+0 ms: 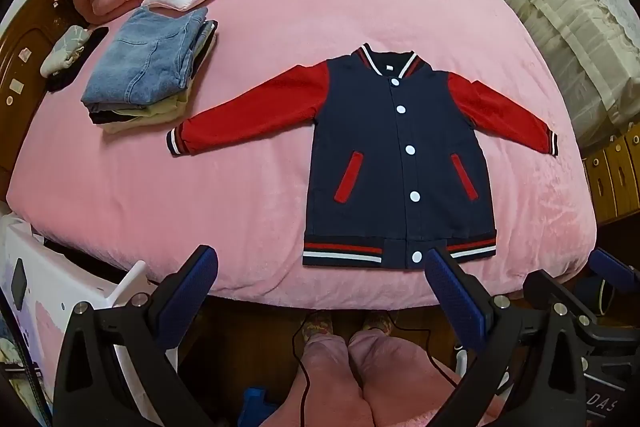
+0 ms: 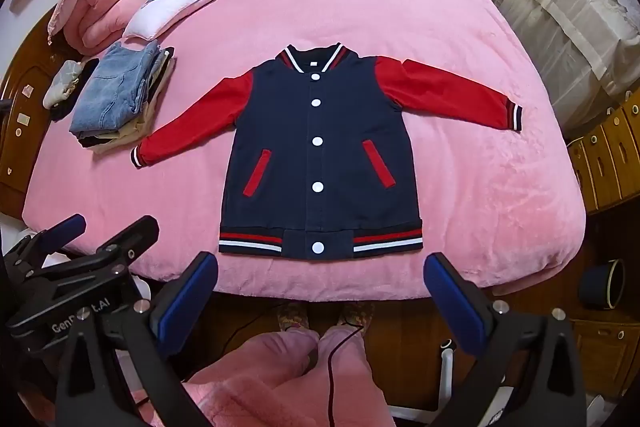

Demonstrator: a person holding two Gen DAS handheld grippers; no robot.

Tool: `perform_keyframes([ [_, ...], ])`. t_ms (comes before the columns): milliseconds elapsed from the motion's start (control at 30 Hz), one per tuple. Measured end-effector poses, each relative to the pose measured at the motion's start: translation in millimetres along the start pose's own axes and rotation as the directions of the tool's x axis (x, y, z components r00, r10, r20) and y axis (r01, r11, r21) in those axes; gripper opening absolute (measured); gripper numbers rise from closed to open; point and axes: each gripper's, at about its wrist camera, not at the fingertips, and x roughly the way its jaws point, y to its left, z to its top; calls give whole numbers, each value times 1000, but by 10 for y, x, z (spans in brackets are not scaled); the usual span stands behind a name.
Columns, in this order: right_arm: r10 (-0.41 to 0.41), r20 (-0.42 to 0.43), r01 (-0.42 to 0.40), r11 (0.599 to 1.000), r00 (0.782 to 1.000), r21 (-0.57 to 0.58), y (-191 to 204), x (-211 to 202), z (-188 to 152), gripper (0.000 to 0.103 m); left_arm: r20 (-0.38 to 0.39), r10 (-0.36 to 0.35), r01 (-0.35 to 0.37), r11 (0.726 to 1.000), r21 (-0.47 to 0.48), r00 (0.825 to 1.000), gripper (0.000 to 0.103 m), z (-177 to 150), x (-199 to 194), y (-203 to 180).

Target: Fold large clothes

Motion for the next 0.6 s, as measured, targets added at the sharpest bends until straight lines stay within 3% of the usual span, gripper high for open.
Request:
perform_keyframes([
  [600,-10,4,10,1000,1000,-5,22,-34,-1,103,17,3,-3,1000,-3,1000,102,53,-63,9],
])
